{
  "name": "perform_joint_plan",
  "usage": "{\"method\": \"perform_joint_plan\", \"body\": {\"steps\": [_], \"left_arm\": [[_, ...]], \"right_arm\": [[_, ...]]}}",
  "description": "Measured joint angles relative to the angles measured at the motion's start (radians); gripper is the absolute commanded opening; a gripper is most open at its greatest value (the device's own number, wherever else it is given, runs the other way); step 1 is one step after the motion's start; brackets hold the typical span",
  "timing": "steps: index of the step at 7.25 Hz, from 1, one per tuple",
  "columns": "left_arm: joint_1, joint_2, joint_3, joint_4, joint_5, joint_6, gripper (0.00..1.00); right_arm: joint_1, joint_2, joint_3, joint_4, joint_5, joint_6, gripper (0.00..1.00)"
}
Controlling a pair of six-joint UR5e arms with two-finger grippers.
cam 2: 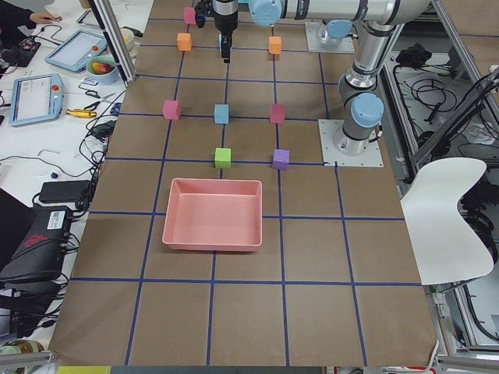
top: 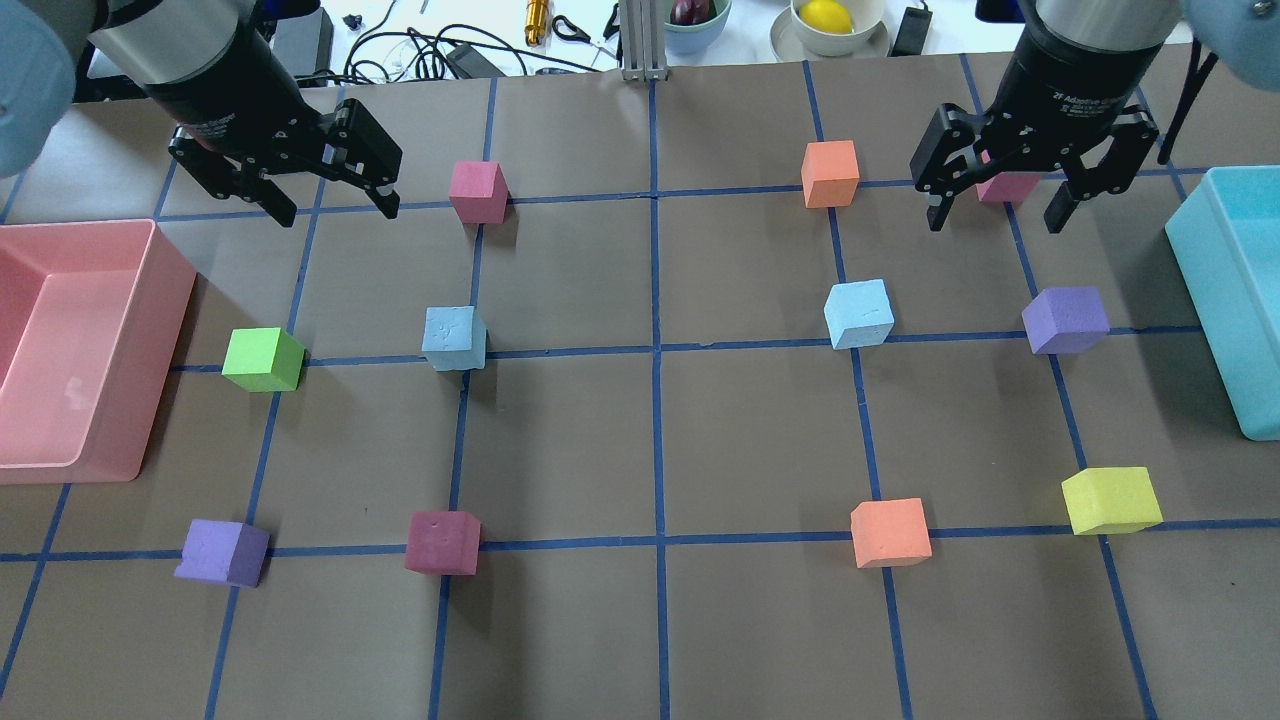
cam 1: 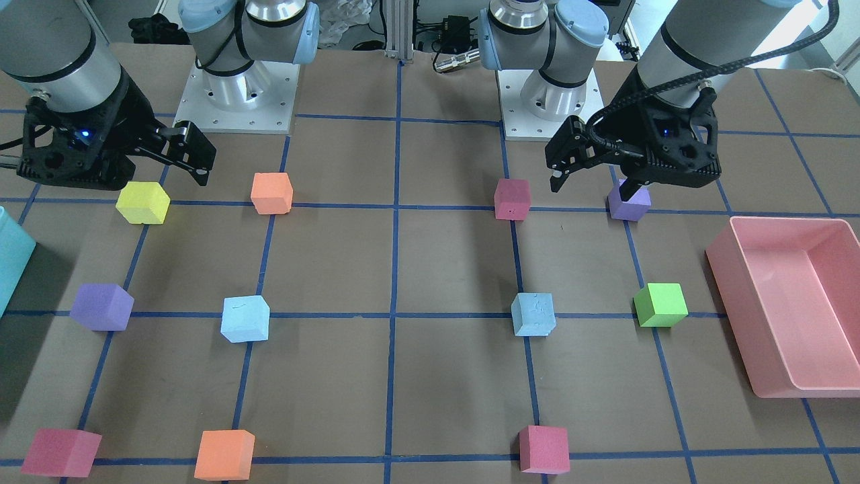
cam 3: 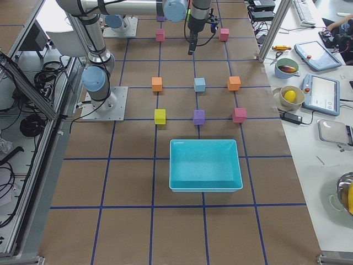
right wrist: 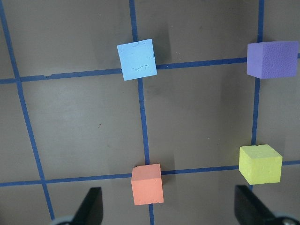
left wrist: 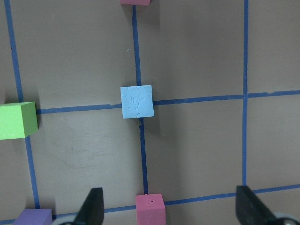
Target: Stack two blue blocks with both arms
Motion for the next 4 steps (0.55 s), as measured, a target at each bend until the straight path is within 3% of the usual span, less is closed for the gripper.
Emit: {"method": "perform_joint_plan", "body": {"steps": [4], "left_arm": [[0.001,0.003,-0.032,0.007,0.002,0.003,1.00]], "right_arm": [[0.001,0.006,-0.004,-0.002,0.006,-0.001,1.00]]}}
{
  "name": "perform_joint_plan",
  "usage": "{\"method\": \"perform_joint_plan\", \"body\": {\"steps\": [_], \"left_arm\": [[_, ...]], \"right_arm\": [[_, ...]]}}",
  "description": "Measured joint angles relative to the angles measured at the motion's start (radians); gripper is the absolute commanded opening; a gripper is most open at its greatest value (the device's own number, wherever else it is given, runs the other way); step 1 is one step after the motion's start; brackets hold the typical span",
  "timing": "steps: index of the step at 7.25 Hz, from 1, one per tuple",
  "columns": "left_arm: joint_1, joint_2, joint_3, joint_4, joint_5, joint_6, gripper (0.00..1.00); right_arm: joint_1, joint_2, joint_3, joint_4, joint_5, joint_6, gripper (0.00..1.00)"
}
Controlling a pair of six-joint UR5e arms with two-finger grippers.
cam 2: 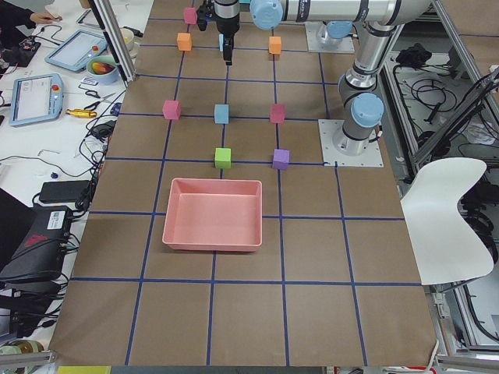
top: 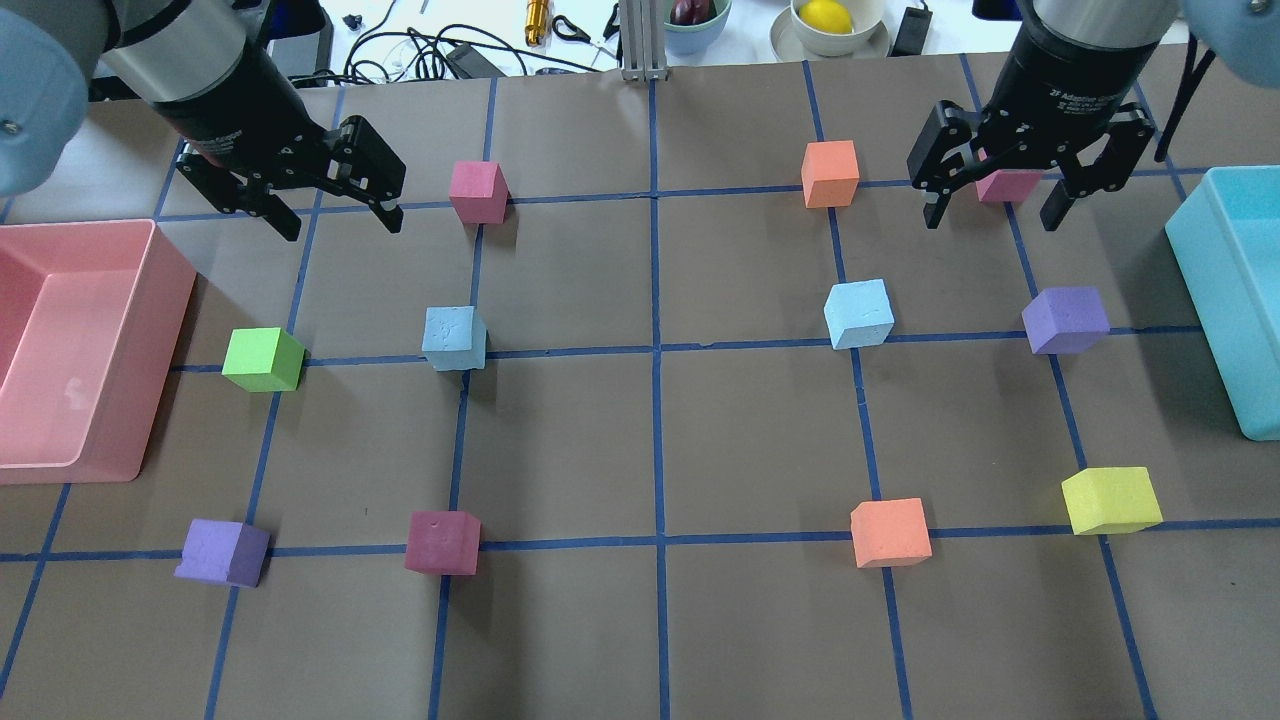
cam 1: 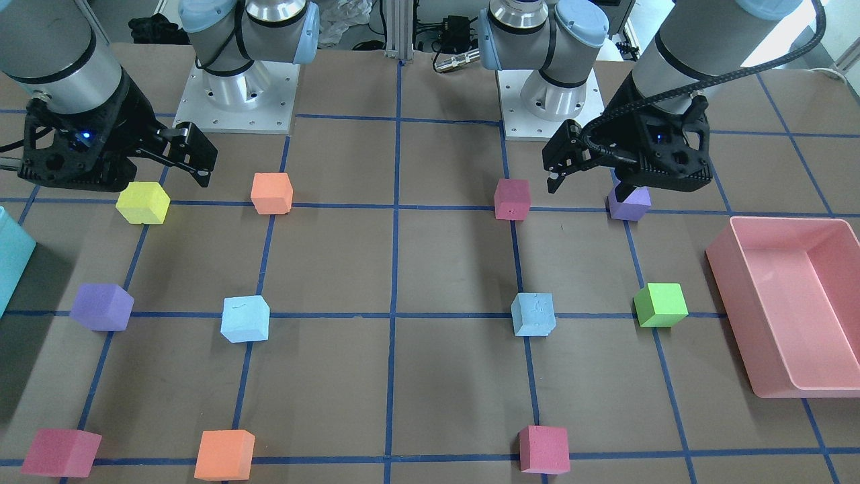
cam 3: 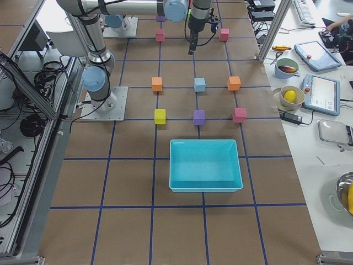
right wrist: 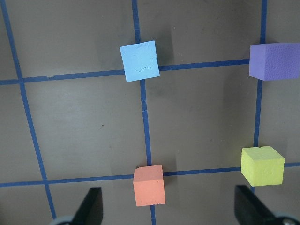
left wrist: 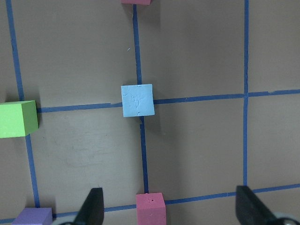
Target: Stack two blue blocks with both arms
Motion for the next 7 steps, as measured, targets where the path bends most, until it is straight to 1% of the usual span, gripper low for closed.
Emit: {"method": "perform_joint_plan", "body": {"steps": [1,2,3,4,7], "left_arm": [[0.001,-0.001,-0.004,0.002,0.034,0.003,1.00],[0.001,-0.002,-0.006,0.005,0.097,0.005,1.00],[0.001,-0.004,-0.006,0.006,0.136,0.002,1.00],[0.000,-0.009,-0.006,0.006,0.149,-0.003,1.00],[0.000,-0.022,-0.006,0.006,0.137,-0.007,1.00]], "right_arm": [[0.000,0.000,0.000,-0.001,-0.001,0.000,1.00],[-0.001,0.001,-0.001,-0.005,0.000,0.000,1.00],[-0.001,0.002,-0.001,-0.009,0.003,-0.002,1.00],[-0.001,0.002,0.001,-0.010,0.006,-0.002,1.00],[-0.003,-0.006,-0.003,-0.006,-0.002,-0.006,1.00]]}}
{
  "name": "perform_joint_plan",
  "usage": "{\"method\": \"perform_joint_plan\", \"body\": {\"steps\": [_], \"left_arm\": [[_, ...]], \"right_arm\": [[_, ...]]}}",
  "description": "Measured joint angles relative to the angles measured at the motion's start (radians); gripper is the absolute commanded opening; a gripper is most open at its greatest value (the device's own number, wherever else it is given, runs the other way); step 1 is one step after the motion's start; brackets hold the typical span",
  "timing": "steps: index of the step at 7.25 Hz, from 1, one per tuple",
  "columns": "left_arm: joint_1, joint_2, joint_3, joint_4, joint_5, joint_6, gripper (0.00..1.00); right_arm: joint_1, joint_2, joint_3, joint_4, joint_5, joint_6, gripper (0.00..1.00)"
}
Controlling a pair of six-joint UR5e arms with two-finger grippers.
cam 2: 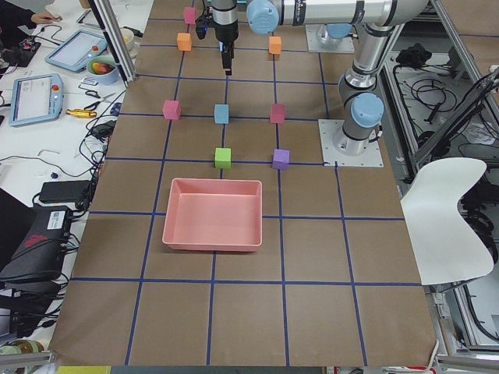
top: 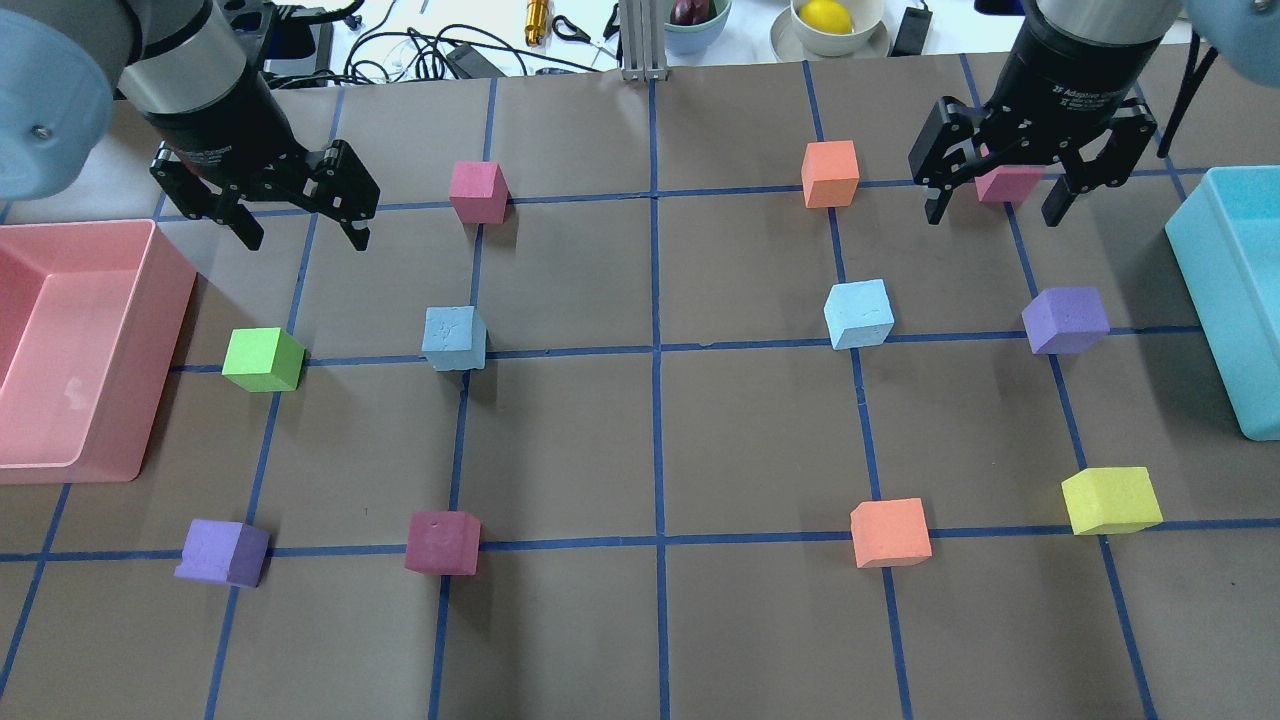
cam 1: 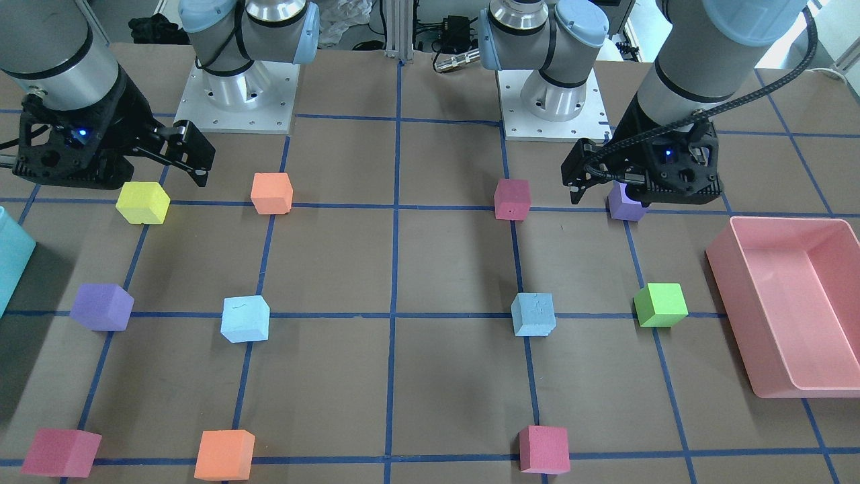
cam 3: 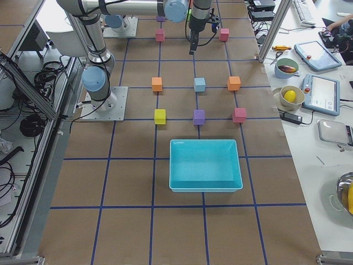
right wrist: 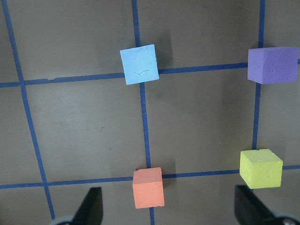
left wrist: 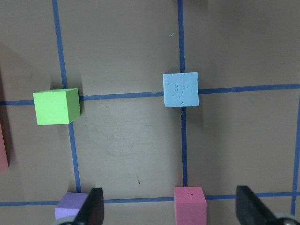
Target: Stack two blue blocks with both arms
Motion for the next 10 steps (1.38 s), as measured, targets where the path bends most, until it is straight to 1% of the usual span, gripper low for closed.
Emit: {"method": "perform_joint_plan", "body": {"steps": [3,4,5,6,8,9,10], "left_arm": [[0.000,-0.009,-0.009,-0.001,-0.002,0.002,1.00],[0.000,-0.014,-0.027,0.011,-0.001,0.004,1.00],[0.001,-0.028,-0.068,0.066,-0.001,0.004,1.00],[0.001,-0.054,-0.147,0.196,-0.004,0.004,1.00],[0.001,-0.121,-0.353,0.553,-0.032,0.002,1.00],[0.002,-0.160,-0.421,0.685,-0.040,0.002,1.00],[0.002,-0.200,-0.451,0.767,-0.046,0.000,1.00]], "right_arm": [[-0.001,-0.005,0.000,0.001,-0.001,0.003,1.00],[0.001,-0.006,0.004,0.002,-0.001,0.005,1.00],[0.003,0.006,0.010,-0.004,-0.001,0.004,1.00],[0.004,0.042,0.015,-0.059,0.001,-0.004,1.00],[0.007,0.169,0.019,-0.272,0.002,-0.015,1.00],[0.011,0.236,0.019,-0.352,0.006,-0.024,1.00],[0.017,0.286,0.022,-0.393,0.011,-0.052,1.00]]}}
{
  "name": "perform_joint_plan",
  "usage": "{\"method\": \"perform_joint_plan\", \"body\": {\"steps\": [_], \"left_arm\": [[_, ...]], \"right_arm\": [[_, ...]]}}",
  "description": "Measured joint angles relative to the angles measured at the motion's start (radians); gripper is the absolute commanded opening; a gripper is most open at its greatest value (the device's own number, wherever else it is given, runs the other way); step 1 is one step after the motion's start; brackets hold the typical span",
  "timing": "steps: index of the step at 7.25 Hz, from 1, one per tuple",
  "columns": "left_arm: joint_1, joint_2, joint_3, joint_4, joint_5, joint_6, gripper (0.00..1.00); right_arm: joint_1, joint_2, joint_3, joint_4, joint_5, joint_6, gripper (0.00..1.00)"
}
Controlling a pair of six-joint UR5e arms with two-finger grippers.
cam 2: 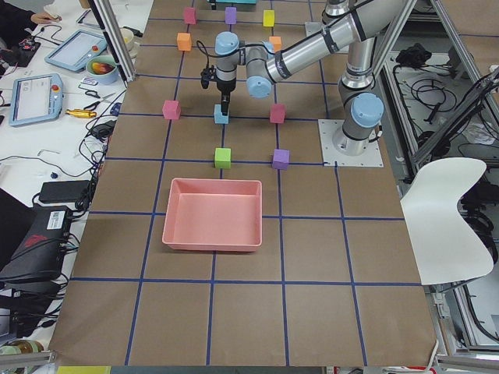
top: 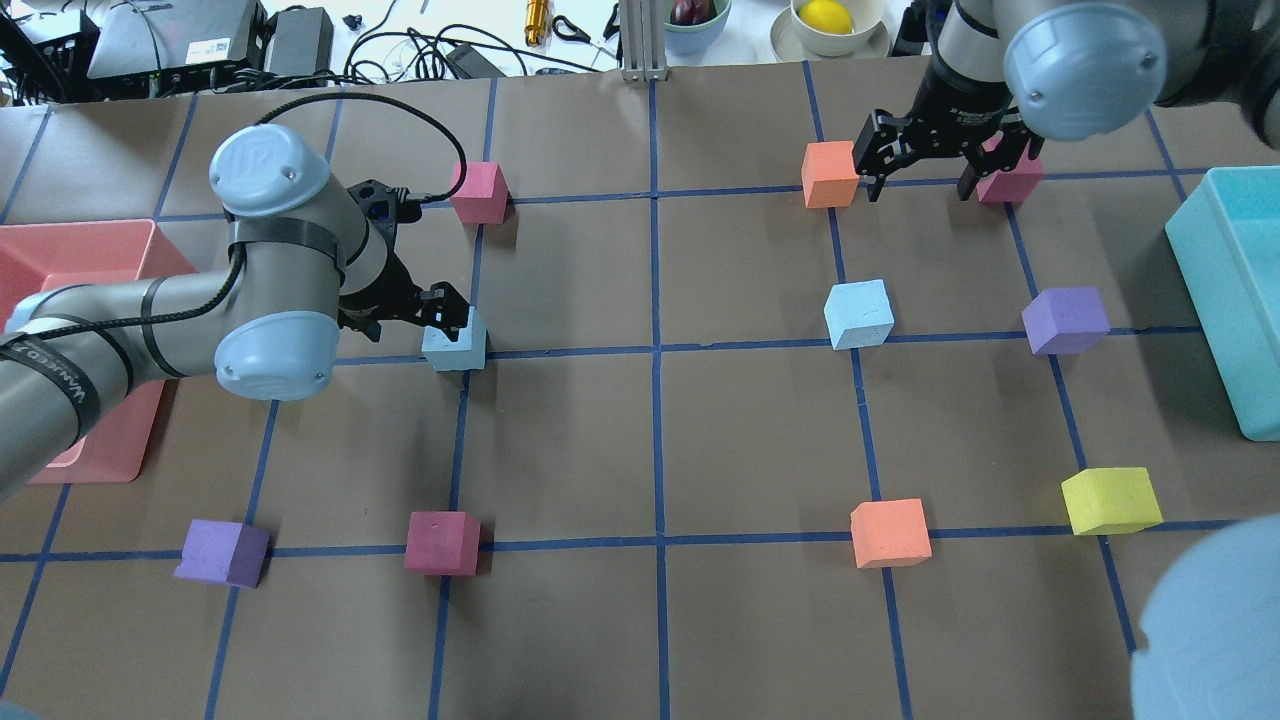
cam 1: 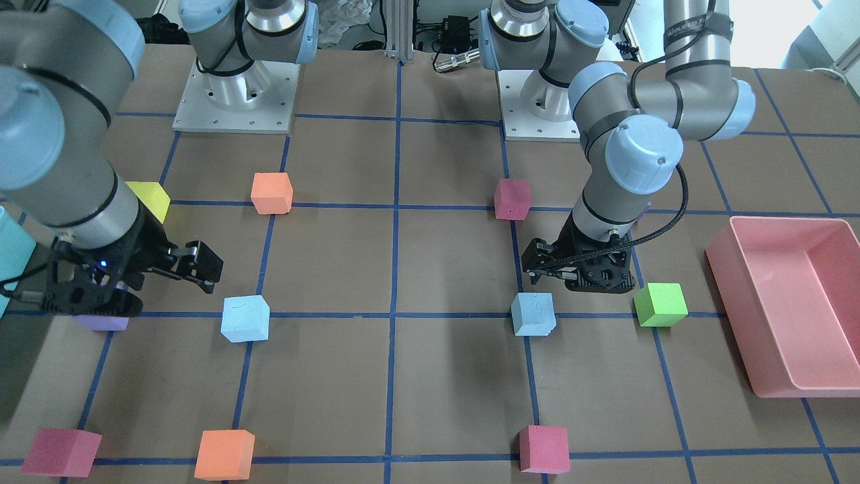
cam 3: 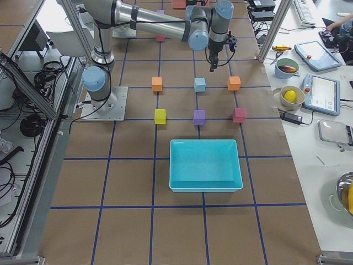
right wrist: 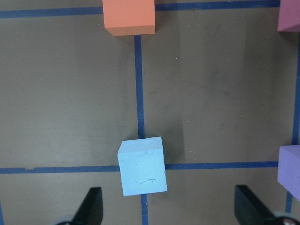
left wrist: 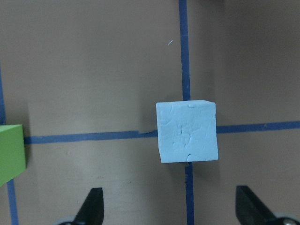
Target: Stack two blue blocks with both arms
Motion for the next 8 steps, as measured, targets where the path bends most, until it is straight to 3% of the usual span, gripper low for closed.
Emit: {"method": "perform_joint_plan", "body": {"steps": [2,3,4,5,6,7,8], "left_arm": [[0.000,-0.055,-0.013,0.085,-0.058,-0.006,1.00],[0.000,-0.069,-0.013,0.099,-0.081,-0.006,0.94],[0.000,-0.081,-0.014,0.112,-0.087,-0.002,0.47],[0.000,-0.092,-0.015,0.144,-0.085,0.005,0.18],[0.001,-0.102,-0.015,0.182,-0.080,0.010,0.07],[0.001,-0.110,-0.014,0.202,-0.078,0.009,0.05],[0.001,-0.114,-0.015,0.211,-0.077,0.008,0.05]], "right_arm": [[0.012,0.044,0.050,-0.023,0.004,-0.065,1.00],[0.016,0.049,0.105,-0.048,0.004,-0.073,1.00],[0.019,0.052,0.158,-0.091,0.004,-0.074,1.00],[0.020,0.055,0.197,-0.130,0.005,-0.073,1.00],[0.020,0.064,0.216,-0.155,0.006,-0.073,1.00],[0.021,0.078,0.224,-0.174,0.006,-0.073,0.91],[0.020,0.090,0.228,-0.195,0.006,-0.075,0.35]]}}
